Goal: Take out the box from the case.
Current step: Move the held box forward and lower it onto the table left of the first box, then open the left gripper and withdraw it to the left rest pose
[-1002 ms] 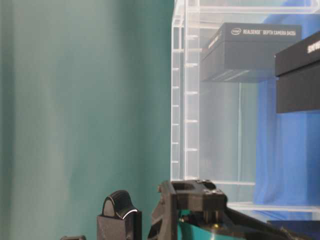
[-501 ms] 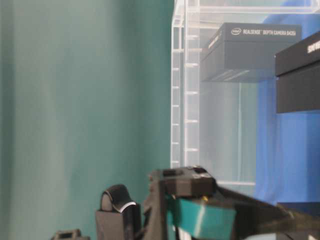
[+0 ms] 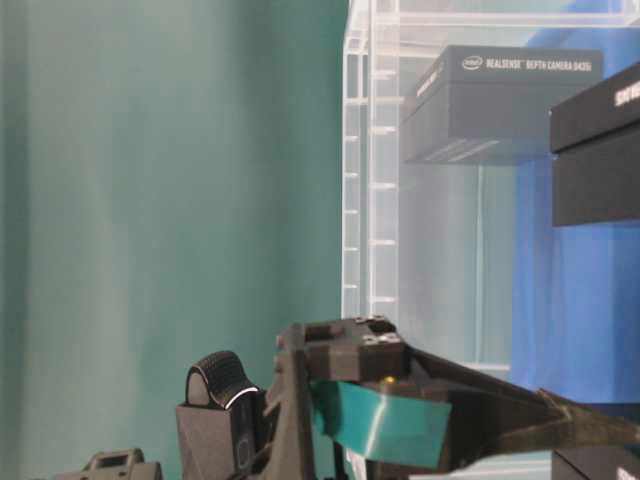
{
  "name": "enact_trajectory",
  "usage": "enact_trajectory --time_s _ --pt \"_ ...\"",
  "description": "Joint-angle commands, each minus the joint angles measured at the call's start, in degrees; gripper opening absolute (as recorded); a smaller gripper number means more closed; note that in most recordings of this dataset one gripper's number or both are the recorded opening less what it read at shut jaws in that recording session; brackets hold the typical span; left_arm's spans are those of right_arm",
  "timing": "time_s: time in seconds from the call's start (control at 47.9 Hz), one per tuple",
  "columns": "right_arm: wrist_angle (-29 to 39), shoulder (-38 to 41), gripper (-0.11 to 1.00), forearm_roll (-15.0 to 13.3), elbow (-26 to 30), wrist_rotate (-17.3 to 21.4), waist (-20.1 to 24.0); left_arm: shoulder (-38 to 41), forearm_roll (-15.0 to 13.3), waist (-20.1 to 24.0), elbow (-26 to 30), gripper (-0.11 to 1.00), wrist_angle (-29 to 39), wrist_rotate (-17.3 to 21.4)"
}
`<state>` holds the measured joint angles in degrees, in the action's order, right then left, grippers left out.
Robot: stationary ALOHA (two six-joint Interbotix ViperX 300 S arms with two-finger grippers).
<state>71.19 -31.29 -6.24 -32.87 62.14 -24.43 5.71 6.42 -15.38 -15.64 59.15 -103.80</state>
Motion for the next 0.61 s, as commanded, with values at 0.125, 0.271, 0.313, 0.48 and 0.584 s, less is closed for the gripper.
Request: enact_trajectory --time_s 0.125,0.271,0.313,0.48,0.584 --pt "-0.26 -0.44 0.87 -0.09 0.53 -0.18 0.09 -3.43 -0.18 0.09 3.6 0.99 0.44 0.09" --pt "-0.26 -0.44 0.87 -0.09 0.62 -0.18 0.09 -4.83 -0.18 0.26 6.68 0.99 4.13 0.18" --pt "-0.26 -0.44 0.87 -0.09 0.53 -0.18 0.09 -5.27 -0.18 0.35 7.56 0.99 5.54 0.18" --pt "-0.26 -0.44 0.87 -0.09 0.53 -0.26 0.09 -7.21 -0.09 0.7 12.22 0.99 12.22 0.18" --pt "-0.26 -0.53 0.87 -0.09 0.53 -0.26 0.09 -7.91 -0.09 0.88 15.38 0.99 16.96 0.35"
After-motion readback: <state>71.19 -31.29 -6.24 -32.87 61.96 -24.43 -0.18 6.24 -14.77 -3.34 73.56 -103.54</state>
